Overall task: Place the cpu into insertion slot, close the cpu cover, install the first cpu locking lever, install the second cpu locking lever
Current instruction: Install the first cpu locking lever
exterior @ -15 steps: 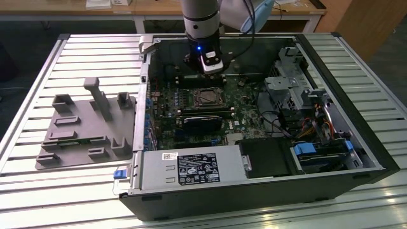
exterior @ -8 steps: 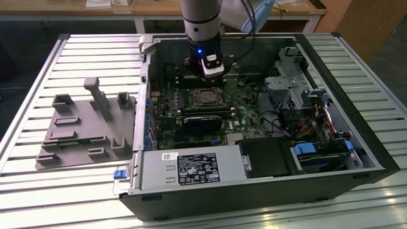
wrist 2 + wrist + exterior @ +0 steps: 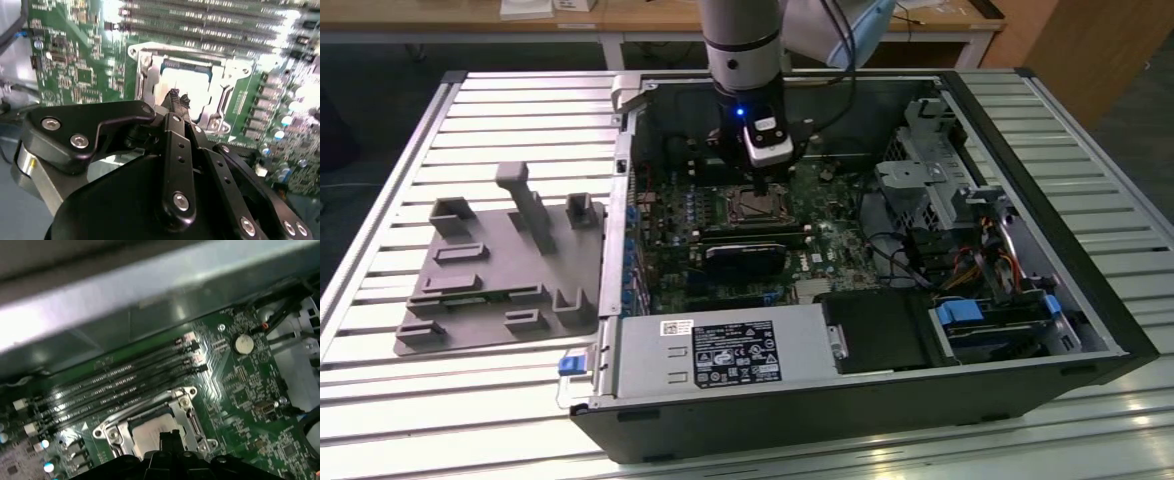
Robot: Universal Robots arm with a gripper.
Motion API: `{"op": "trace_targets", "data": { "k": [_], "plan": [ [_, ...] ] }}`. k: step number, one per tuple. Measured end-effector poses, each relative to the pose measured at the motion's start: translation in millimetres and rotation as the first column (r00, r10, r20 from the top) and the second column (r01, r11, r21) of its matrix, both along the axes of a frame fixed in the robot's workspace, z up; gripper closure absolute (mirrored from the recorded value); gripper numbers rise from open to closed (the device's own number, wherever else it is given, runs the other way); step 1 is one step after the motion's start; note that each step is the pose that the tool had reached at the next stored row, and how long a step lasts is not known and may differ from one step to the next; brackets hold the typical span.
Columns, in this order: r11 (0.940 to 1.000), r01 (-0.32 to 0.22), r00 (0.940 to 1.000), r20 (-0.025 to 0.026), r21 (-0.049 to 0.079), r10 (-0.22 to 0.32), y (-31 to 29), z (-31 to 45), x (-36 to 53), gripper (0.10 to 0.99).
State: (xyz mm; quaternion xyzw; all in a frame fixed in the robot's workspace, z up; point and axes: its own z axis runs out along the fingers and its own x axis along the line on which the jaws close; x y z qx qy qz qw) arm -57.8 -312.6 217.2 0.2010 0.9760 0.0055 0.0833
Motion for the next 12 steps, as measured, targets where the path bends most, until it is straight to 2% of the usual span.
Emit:
{"op": "trace_targets", "data": {
  "k": [2,6,12],
  "plan": [
    [1.0000,0.000,1.0000,-0.0008,-0.005,0.000,-1.7,-1.0,0.1,0.980],
    [0.9999,-0.008,1.0000,-0.0063,-0.013,0.008,-2.6,-2.9,0.0,0.980],
    [0.9988,-0.036,0.9992,-0.0182,-0.033,0.035,-3.2,-5.7,0.0,0.980]
  ]
}}
